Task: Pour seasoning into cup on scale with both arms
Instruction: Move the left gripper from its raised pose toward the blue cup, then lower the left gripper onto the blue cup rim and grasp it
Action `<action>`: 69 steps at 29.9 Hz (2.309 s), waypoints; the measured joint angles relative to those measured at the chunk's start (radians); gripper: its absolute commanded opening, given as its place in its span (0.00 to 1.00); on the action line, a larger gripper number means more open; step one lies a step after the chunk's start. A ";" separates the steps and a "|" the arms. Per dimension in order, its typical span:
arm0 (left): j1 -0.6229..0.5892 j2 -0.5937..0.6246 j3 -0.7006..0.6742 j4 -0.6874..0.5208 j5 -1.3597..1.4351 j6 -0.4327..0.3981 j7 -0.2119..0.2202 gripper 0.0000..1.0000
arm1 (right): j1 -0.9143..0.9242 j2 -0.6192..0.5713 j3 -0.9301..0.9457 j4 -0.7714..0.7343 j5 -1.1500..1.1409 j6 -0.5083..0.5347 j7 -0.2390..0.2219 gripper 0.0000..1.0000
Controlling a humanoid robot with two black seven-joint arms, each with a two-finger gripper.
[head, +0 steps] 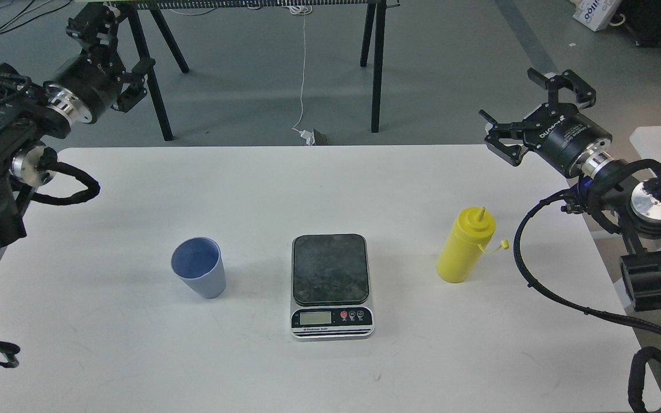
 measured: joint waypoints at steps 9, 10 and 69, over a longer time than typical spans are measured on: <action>-0.014 0.011 -0.054 0.026 -0.026 0.000 0.000 1.00 | -0.003 0.017 -0.003 -0.014 0.000 0.000 0.000 0.99; -0.014 0.012 -0.066 0.039 -0.034 0.000 0.000 1.00 | -0.003 0.017 -0.004 -0.014 0.000 0.000 0.000 0.99; -0.108 0.278 0.357 -0.842 1.884 0.000 0.000 0.99 | -0.055 -0.015 0.008 -0.003 0.015 0.142 0.000 0.99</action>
